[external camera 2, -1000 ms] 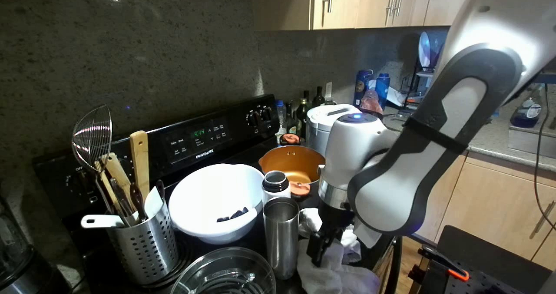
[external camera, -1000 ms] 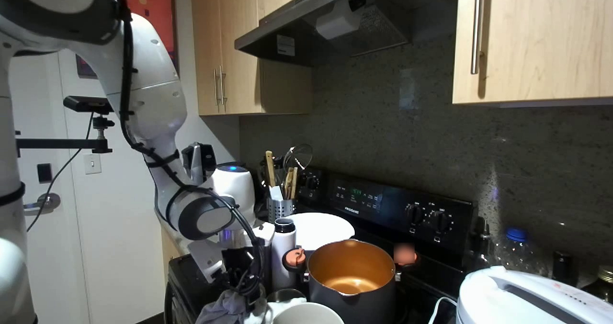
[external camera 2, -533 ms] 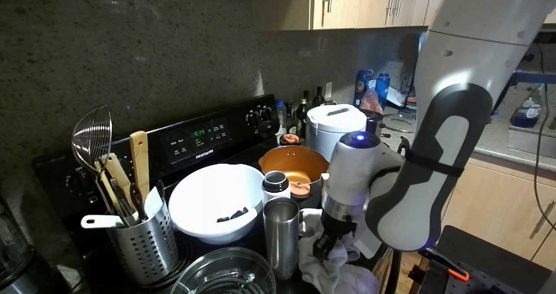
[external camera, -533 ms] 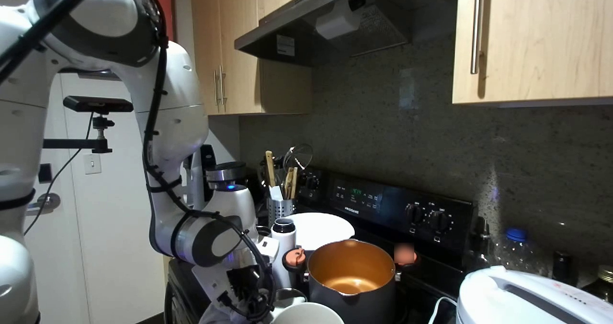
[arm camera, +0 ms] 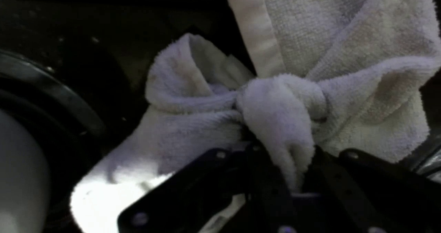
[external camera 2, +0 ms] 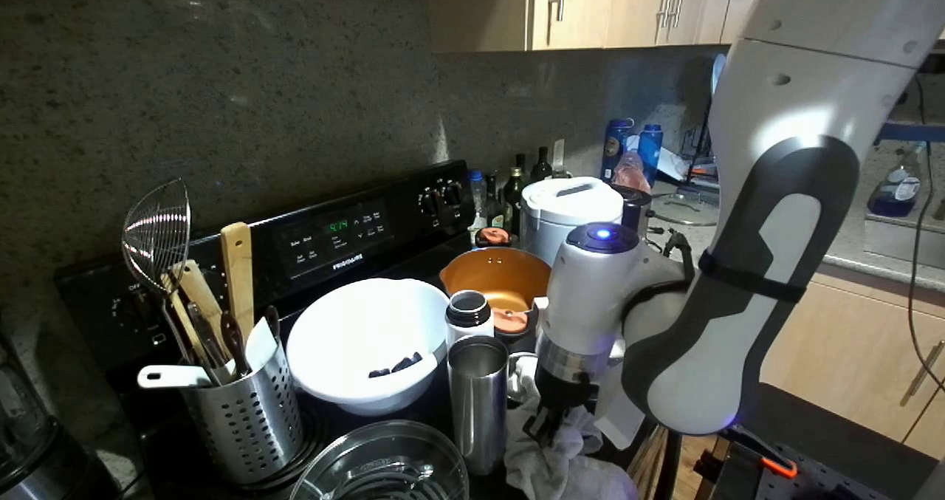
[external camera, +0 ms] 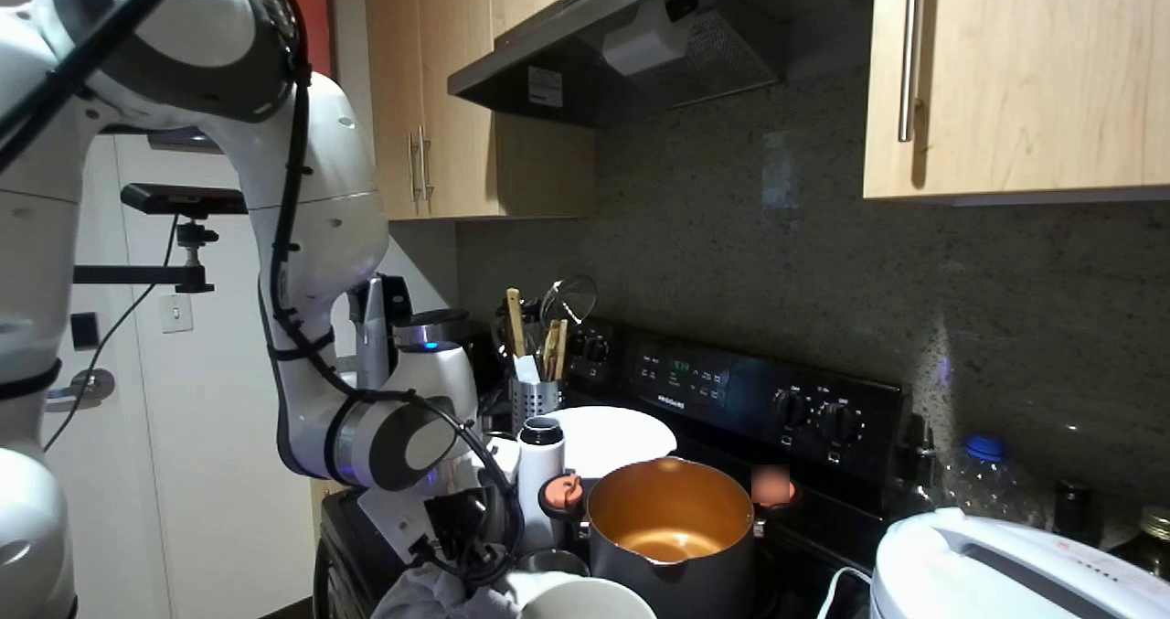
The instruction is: Use the cloth to wipe the pot.
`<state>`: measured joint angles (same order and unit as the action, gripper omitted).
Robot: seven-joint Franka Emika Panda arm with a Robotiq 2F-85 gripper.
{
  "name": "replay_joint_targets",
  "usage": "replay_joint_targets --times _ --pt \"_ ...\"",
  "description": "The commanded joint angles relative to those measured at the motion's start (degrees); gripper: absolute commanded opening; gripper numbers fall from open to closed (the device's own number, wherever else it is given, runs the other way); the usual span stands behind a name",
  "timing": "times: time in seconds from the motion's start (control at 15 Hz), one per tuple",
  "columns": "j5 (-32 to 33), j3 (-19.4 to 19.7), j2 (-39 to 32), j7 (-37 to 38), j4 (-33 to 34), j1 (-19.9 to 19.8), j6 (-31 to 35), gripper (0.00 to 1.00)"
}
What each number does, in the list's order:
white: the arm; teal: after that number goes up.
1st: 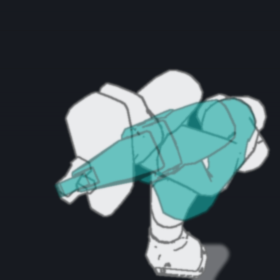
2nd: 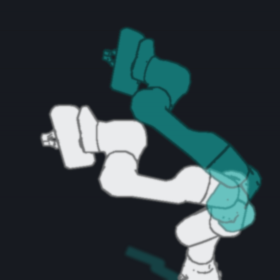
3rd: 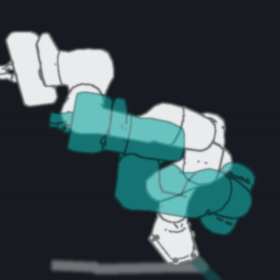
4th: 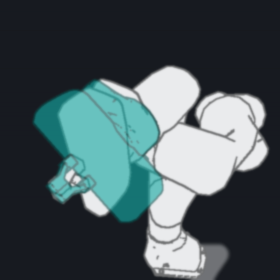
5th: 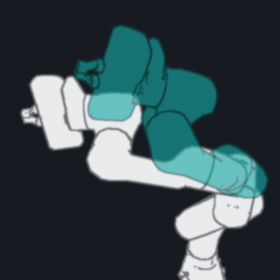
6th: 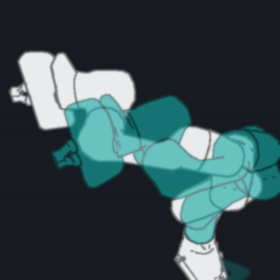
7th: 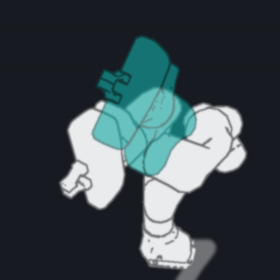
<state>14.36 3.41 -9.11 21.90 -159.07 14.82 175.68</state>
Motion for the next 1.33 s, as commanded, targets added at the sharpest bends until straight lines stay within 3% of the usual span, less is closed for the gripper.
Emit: replay_joint_targets --times 0.0,0.07,0.13,0.2,0.33,0.6,0.93,1.27 --pt "-8.18 -6.94 7.16 -3.63 -0.13 -1.98 -10.61 0.09" --pt "-11.18 -9.01 11.82 -5.17 -3.6 -3.01 -13.47 0.08" --pt "-12.43 -9.33 13.71 -5.66 -1.92 -2.77 -19.34 0.08" --pt "-12.83 -9.54 13.81 -5.68 0.27 -2.85 -23.58 0.08" --pt "-12.9 -10.15 22.21 -4.38 -2.1 -3.42 -32.45 0.08" --pt "-12.23 -10.46 33.98 -4.25 -0.59 -5.22 -46.36 0.08" --pt "-12.9 -10.57 45.22 -3.21 2.92 -7.56 -51.52 0.08" --pt "-10.72 -11.28 48.87 -1.32 8.27 -13.16 -50.22 0.08"
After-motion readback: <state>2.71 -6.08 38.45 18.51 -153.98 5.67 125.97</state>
